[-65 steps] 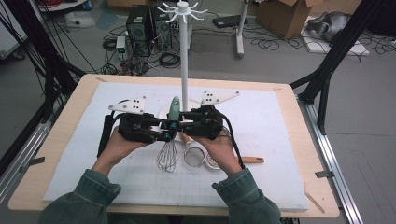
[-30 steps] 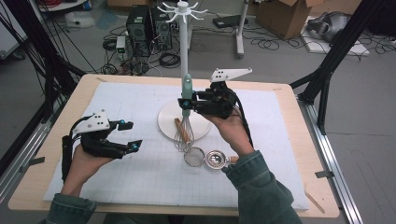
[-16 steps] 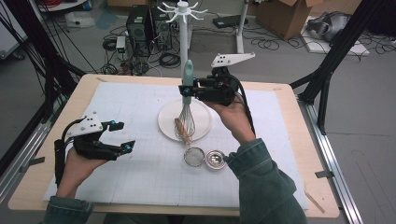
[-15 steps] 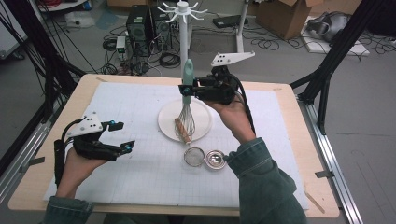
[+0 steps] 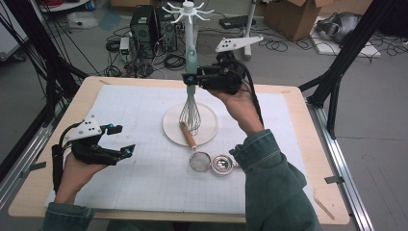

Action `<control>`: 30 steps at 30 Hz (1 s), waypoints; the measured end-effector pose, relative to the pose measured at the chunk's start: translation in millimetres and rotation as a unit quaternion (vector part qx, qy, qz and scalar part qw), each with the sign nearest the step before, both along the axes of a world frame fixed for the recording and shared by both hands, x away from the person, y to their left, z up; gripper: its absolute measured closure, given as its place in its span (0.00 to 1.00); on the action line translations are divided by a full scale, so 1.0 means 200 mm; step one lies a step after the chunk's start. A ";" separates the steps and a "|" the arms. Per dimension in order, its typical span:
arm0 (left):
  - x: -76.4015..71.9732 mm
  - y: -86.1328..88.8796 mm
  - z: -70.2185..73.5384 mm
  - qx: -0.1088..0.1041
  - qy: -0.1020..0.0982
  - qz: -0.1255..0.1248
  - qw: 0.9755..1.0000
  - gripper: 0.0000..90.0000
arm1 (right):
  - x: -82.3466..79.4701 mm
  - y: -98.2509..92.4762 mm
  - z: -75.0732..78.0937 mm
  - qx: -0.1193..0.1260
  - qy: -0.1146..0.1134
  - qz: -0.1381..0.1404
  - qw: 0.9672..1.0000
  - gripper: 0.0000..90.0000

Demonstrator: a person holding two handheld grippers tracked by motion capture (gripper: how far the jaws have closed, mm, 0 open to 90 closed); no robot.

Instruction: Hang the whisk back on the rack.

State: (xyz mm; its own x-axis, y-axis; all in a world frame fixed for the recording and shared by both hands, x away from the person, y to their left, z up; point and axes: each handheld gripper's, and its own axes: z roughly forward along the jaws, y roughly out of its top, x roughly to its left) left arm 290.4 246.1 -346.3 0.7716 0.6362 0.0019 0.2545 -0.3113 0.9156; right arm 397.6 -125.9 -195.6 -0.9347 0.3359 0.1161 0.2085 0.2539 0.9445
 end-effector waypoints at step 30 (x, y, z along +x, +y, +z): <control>0.00 0.03 -0.01 -0.001 -0.003 0.020 1.000 0.06 | 0.13 0.02 0.23 -0.019 -0.007 -0.030 0.999 0.74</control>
